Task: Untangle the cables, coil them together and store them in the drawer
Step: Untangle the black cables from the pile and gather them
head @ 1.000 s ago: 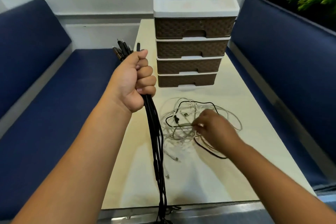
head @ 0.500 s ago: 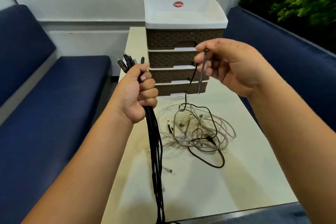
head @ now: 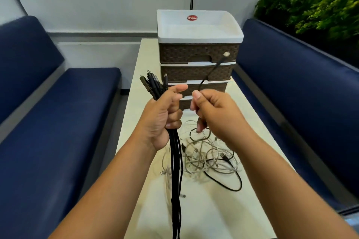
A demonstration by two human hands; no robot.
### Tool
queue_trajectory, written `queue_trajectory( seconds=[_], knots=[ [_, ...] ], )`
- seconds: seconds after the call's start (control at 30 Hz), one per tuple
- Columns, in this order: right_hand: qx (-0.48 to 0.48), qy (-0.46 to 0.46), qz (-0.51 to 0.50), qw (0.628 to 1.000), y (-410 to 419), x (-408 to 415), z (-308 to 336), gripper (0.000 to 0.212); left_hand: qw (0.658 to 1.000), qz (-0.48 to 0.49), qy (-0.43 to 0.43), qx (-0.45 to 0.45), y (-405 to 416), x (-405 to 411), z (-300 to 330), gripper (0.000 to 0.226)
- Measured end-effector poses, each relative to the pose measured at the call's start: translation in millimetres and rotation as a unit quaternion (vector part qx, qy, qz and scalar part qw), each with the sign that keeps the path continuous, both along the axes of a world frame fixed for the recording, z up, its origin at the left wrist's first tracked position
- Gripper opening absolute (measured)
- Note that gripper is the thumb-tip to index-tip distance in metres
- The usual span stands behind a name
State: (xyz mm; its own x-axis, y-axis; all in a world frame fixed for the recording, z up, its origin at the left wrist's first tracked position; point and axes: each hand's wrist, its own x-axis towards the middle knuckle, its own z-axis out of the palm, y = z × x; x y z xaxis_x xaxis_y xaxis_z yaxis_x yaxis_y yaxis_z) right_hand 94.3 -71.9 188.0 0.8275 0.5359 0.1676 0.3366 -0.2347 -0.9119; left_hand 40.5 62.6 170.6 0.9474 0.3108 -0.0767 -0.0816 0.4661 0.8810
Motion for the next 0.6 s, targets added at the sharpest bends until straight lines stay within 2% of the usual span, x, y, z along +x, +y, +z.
queue_trajectory(
  seconds=[0.03,0.17,0.23,0.4,0.5,0.6],
  knots=[
    [-0.003,0.009,-0.005,1.000,3.4,-2.4,-4.3,0.040,1.000,-0.004,-0.004,0.006,-1.2,-0.7,0.9,0.026],
    [-0.068,-0.042,-0.016,0.997,11.1,-10.4,-11.5,0.042,0.999,0.003,-0.001,0.034,-5.3,0.8,0.1,0.062],
    [-0.069,-0.064,-0.002,0.996,11.6,-14.3,-11.1,0.040,0.999,0.016,0.005,0.045,-7.6,2.0,-2.8,0.071],
    [-0.092,-0.104,0.045,0.989,11.6,-26.2,-16.3,0.031,0.997,0.031,0.036,0.057,-10.8,2.3,-5.4,0.033],
    [-0.071,-0.091,0.063,0.991,10.4,-26.8,-25.2,0.029,0.998,0.037,0.040,0.034,-9.6,2.9,-6.0,0.042],
    [0.012,0.005,0.085,0.996,3.5,-23.1,-38.8,0.024,0.999,0.021,0.028,-0.029,-11.1,4.0,-6.8,0.050]
  ],
)
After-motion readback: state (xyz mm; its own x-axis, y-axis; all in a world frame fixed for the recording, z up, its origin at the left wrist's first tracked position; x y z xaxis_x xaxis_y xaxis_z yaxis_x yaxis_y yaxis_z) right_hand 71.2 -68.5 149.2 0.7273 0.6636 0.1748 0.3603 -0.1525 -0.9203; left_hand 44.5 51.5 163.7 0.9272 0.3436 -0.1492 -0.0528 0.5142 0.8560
